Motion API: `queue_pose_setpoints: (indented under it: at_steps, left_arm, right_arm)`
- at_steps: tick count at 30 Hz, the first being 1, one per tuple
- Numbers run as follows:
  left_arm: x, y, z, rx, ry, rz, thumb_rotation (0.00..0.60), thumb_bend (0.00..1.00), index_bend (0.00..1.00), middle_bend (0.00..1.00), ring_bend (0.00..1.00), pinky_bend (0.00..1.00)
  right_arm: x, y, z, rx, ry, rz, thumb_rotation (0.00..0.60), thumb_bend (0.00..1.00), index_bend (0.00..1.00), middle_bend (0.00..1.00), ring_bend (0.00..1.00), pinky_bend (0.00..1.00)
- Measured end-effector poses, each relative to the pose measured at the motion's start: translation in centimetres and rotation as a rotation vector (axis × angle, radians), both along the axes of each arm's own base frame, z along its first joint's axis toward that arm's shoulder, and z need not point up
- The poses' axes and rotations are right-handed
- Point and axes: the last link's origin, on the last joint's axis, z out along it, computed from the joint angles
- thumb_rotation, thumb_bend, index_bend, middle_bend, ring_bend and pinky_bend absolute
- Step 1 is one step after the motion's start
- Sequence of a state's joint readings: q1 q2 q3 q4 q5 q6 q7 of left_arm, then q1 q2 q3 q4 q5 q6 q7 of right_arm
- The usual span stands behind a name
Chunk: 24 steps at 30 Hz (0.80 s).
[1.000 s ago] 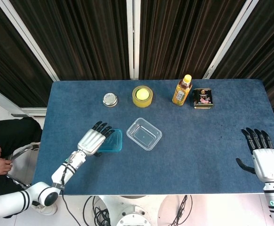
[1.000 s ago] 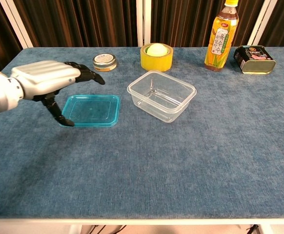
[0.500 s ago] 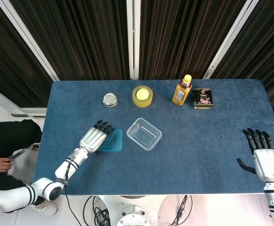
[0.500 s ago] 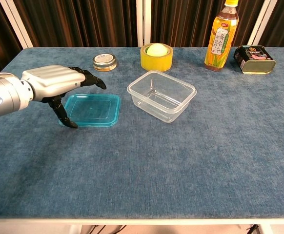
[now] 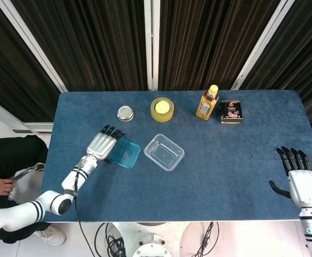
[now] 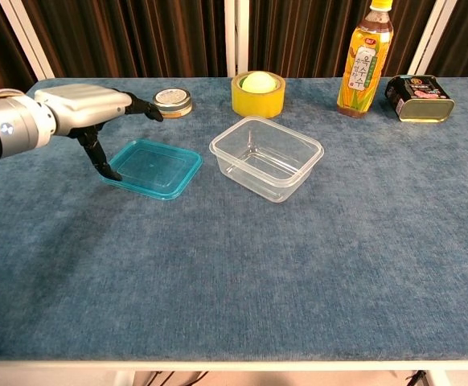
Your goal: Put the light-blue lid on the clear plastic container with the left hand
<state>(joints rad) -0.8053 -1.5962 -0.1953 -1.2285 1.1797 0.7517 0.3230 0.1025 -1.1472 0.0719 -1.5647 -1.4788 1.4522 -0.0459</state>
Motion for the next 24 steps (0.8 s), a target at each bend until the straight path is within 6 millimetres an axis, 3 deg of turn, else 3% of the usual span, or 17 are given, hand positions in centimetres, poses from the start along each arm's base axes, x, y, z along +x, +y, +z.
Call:
queue_pose_setpoints:
  at_steps: [5, 10, 24]
  left_arm:
    - [0.9, 0.1, 0.1, -0.064, 0.004, 0.009, 0.6, 0.02, 0.12, 0.07, 0.0, 0.04]
    - [1.7, 0.5, 0.0, -0.102, 0.024, 0.045, 0.6, 0.02, 0.0, 0.01, 0.0, 0.04]
    - [4.1, 0.7, -1.2, -0.158, 0.188, 0.16, 0.6, 0.02, 0.03, 0.0, 0.0, 0.03]
  right_arm:
    - [-0.2, 0.1, 0.0, 0.0, -0.002, -0.007, 0.6, 0.14, 0.0, 0.06, 0.0, 0.01]
    - [-0.2, 0.1, -0.1, 0.003, -0.004, -0.003, 0.6, 0.14, 0.0, 0.06, 0.0, 0.01]
    - [-1.1, 0.1, -0.2, 0.004, -0.017, -0.024, 0.6, 0.14, 0.0, 0.06, 0.0, 0.01]
